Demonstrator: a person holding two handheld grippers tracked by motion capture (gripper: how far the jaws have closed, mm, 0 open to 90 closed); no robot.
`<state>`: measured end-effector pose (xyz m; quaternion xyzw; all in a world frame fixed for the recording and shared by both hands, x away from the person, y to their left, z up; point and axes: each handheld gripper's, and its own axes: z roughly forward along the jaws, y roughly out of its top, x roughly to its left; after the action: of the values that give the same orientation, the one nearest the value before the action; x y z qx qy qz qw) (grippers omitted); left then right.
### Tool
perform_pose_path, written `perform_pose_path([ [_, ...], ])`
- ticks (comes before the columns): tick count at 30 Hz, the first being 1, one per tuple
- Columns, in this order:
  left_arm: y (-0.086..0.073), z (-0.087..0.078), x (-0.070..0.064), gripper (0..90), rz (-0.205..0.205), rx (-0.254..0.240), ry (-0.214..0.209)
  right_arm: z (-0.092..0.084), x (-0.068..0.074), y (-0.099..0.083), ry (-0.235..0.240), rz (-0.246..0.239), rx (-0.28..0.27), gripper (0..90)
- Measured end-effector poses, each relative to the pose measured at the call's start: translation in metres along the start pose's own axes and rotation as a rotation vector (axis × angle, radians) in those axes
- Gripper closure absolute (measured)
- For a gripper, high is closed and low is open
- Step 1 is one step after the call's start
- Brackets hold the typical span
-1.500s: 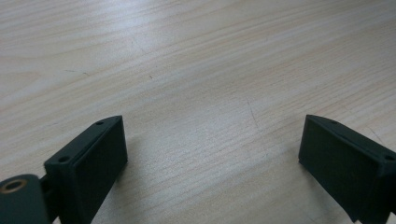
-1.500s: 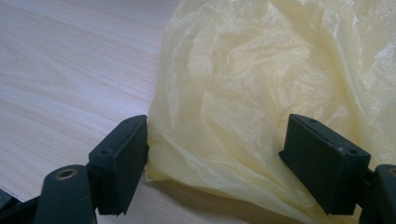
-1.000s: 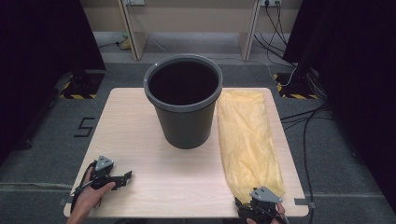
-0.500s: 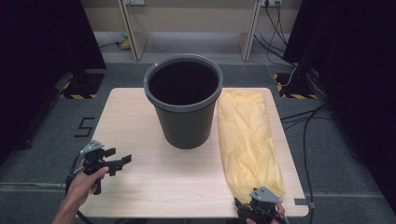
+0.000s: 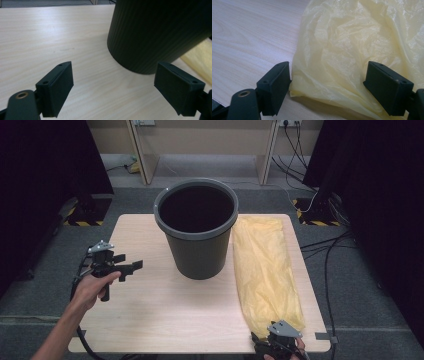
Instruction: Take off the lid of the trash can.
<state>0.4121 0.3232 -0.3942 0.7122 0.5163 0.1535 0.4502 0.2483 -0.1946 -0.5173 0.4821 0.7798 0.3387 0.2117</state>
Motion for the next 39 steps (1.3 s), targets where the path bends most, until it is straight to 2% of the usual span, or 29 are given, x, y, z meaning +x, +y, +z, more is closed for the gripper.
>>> perform_pose_path([
  [3,0.013,0.0,0.0,15.7,-0.021,0.009,-0.015,0.0,0.0,0.0,0.001,0.002,0.0,20.6],
  [11,0.056,0.0,0.002,17.6,-0.129,-0.022,-0.063,0.0,0.0,0.0,0.001,-0.002,0.0,20.5],
  [13,0.065,0.001,0.001,18.4,-0.133,-0.023,-0.067,0.0,0.0,0.0,0.002,-0.002,-0.001,20.4],
  [18,0.087,0.004,-0.009,19.0,-0.104,-0.031,-0.061,0.0,0.0,0.0,0.001,-0.003,-0.001,20.3],
  [22,0.101,0.007,-0.018,19.1,-0.061,-0.029,-0.028,0.0,0.0,0.0,0.002,-0.001,-0.001,20.2],
  [28,0.124,0.006,-0.029,19.4,-0.04,-0.043,-0.027,0.0,0.0,0.0,0.002,-0.003,-0.002,20.2],
  [31,0.136,0.006,-0.033,19.7,-0.042,-0.055,-0.028,0.0,0.0,0.0,0.003,-0.004,-0.003,20.1],
  [33,0.142,0.007,-0.035,20.0,-0.035,-0.053,-0.011,0.001,0.0,0.0,0.004,-0.004,-0.003,20.1],
  [36,0.151,0.008,-0.039,21.1,-0.008,-0.05,0.036,0.0,0.0,0.0,0.004,-0.005,-0.004,20.1],
  [39,0.16,0.008,-0.041,21.4,-0.015,-0.058,0.039,0.001,-0.001,0.0,0.005,-0.007,-0.004,20.0],
])
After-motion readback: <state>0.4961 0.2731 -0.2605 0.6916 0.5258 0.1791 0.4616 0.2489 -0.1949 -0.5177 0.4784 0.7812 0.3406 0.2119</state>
